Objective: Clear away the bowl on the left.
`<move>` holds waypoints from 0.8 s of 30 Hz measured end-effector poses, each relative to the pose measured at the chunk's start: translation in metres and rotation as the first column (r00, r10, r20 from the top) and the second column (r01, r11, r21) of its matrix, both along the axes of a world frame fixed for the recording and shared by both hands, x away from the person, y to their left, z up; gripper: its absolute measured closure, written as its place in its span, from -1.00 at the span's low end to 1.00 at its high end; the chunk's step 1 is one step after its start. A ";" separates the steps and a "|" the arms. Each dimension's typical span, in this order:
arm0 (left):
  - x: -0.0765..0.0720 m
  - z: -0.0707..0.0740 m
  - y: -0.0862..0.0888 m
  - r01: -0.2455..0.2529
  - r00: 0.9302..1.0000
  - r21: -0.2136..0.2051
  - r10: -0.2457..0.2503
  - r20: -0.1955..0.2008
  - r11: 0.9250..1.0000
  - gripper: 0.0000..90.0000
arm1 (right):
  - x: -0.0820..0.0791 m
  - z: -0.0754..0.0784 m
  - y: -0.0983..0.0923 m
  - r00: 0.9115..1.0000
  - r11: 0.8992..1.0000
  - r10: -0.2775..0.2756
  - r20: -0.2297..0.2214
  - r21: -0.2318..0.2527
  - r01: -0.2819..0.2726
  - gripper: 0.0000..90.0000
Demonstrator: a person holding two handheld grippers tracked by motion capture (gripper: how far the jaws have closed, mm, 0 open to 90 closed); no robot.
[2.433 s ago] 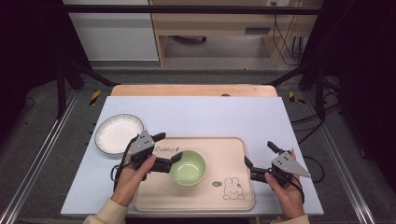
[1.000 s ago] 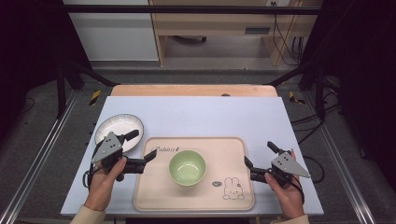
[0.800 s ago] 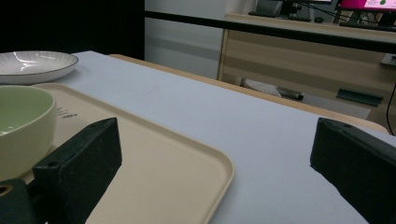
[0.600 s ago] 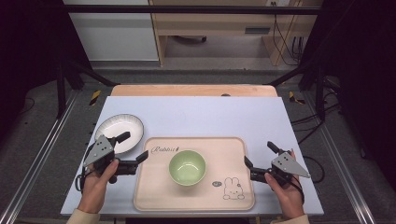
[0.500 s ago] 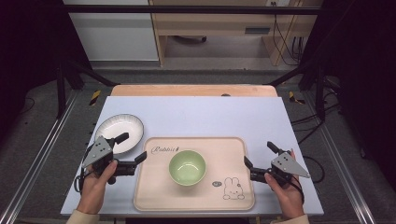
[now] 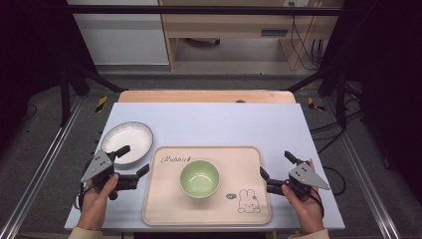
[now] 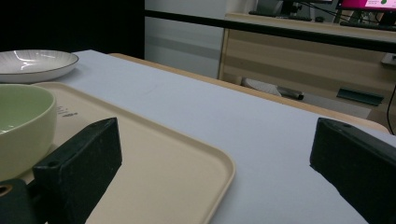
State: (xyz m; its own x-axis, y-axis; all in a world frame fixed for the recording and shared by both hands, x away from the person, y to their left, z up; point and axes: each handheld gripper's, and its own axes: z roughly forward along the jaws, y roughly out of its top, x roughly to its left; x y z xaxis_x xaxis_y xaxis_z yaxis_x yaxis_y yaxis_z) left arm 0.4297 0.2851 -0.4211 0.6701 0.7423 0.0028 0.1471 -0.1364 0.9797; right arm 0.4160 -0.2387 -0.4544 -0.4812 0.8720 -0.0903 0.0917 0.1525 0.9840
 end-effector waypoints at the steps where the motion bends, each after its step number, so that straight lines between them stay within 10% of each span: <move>1: 0.000 -0.001 0.001 0.000 1.000 0.001 0.000 -0.002 1.000 -0.92 | 0.000 0.000 0.000 1.000 1.000 0.000 0.000 0.000 0.000 -0.95; 24: -0.003 -0.032 0.008 -0.019 0.999 0.017 0.020 -0.030 1.000 -0.92 | 0.000 0.001 0.001 1.000 1.000 0.009 0.002 -0.002 -0.009 -0.94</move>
State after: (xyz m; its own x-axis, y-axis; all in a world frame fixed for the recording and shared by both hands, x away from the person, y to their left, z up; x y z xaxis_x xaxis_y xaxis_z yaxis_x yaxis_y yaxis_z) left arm 0.4266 0.2928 -0.4535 0.6555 0.7552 -0.0047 0.1795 -0.1498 0.9723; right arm 0.4160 -0.2378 -0.4538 -0.4891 0.8672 -0.0933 0.0882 0.1556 0.9839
